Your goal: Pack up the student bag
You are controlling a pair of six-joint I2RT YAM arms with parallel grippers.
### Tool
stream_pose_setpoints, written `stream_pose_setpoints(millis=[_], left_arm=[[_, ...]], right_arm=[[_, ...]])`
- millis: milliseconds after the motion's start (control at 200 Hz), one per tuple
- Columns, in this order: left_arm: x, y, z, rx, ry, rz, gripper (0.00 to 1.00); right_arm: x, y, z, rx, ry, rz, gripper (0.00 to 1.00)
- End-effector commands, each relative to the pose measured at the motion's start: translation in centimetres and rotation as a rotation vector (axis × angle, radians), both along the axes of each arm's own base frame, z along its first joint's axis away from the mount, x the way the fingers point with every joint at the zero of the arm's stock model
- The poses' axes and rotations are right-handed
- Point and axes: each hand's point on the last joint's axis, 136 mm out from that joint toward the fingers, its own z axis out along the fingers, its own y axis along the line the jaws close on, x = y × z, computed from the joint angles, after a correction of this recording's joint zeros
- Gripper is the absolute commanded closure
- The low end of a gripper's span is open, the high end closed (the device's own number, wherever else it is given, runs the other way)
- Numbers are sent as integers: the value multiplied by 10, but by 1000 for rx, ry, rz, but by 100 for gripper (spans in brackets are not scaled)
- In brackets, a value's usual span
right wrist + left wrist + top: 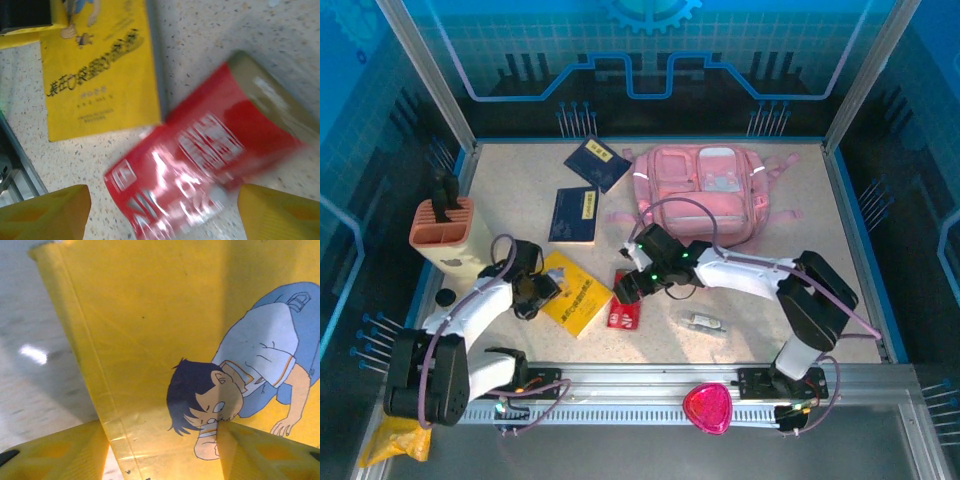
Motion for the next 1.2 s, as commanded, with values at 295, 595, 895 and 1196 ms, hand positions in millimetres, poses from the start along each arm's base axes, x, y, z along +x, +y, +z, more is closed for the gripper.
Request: stream_pose_setpoints(millis=[295, 595, 895, 1196], left_arm=[[34, -23, 32, -36, -175, -151, 35], [2, -9, 43, -29, -208, -26, 29], [-19, -2, 28, -8, -149, -4, 26], [-7, -13, 14, -101, -194, -10, 32]], right_arm=[[36, 48, -16, -46, 11, -66, 19], [38, 63, -44, -105, 56, -38, 15], [-6, 71, -47, -155, 85, 41, 17], [-44, 76, -26, -90, 62, 14, 21]])
